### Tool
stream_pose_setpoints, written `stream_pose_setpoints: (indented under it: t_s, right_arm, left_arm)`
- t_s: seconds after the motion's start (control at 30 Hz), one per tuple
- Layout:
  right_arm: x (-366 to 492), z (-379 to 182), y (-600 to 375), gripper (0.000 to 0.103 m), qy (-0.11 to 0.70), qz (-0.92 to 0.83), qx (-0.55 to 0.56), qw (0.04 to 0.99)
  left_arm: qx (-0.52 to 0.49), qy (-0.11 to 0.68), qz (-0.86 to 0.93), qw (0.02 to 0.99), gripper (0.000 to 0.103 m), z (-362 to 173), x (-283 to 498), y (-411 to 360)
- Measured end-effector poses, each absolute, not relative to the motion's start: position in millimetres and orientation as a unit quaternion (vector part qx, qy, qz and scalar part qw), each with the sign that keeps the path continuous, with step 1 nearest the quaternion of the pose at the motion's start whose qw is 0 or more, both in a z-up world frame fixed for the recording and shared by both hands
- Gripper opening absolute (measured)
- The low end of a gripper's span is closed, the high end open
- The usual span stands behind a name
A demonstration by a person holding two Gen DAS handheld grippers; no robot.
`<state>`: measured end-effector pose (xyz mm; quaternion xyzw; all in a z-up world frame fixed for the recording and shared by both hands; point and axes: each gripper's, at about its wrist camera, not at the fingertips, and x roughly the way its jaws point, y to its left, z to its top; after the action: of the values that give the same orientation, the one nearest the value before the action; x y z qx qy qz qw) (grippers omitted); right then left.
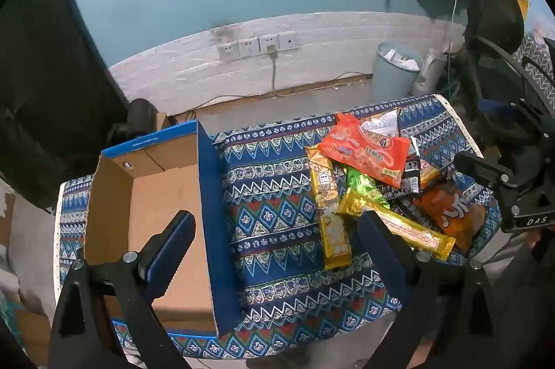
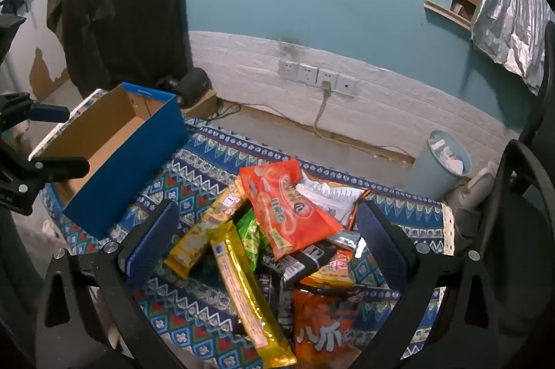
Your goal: Organize snacks
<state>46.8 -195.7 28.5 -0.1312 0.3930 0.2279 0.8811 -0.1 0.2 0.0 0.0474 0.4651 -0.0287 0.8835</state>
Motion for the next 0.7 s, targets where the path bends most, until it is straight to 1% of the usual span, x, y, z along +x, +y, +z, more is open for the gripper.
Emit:
stream_pose_setpoints:
  t_s: [0.7]
  right_arm:
    - [49.4,26.7,-198.0,0.100,0.399,0.227,-0.131,0.879]
  left_arm:
    - [0.044,0.456,-0.009,0.889,0.096,2.2,1.0,6.3]
